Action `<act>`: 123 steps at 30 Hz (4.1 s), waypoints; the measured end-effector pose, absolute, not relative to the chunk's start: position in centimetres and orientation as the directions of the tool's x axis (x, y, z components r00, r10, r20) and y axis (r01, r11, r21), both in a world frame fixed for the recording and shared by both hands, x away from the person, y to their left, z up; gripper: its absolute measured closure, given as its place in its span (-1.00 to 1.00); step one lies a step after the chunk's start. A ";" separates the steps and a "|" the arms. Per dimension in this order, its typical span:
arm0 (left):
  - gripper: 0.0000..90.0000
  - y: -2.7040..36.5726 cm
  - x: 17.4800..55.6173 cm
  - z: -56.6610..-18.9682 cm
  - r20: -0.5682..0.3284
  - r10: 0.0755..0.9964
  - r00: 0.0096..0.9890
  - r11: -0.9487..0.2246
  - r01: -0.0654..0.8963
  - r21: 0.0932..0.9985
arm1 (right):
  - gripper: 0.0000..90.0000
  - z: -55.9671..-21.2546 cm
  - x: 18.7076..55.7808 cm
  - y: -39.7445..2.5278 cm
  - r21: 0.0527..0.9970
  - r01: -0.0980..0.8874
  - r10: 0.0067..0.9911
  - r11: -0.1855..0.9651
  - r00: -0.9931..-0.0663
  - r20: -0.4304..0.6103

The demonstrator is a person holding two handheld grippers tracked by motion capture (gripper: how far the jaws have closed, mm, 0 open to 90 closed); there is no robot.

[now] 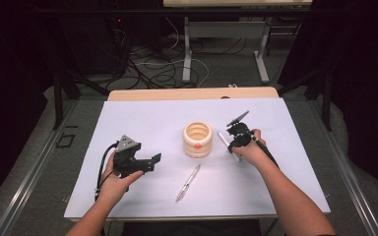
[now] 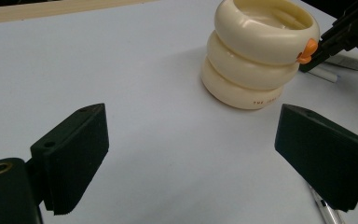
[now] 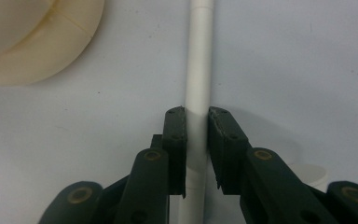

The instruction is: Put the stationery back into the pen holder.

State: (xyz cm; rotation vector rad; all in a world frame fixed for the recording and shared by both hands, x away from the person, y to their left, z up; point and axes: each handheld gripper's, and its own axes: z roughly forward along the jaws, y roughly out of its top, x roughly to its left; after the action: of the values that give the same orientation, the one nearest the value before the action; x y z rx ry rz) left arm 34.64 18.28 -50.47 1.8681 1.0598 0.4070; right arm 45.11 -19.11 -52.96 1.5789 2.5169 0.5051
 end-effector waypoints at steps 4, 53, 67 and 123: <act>-0.78 18.3 34.7 -50.5 -0.144 0.804 0.577 -0.210 0.502 0.839 | 0.73 -53.0 45.1 -19.1 0.352 0.855 0.899 0.381 -0.431 0.072; -0.78 18.4 34.7 -50.6 -0.154 0.804 0.574 -0.198 0.503 0.841 | 0.75 -52.5 44.6 -20.3 0.418 0.876 0.922 0.242 -0.341 0.182; -0.78 18.3 34.7 -50.6 -0.152 0.806 0.572 -0.197 0.502 0.842 | 0.75 -51.1 43.7 -20.7 0.472 0.855 0.913 0.216 -0.347 0.212; -0.39 14.5 35.0 -45.1 -0.248 0.708 0.661 -0.125 0.463 0.877 | 0.75 -45.8 35.2 -17.5 0.821 0.542 0.750 0.178 -0.615 0.243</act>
State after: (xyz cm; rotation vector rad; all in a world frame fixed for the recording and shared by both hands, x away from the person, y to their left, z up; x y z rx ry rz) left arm 35.02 14.54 -45.14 1.7691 0.9430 0.2755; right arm 35.21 -17.46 -45.76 1.2513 2.2351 1.4105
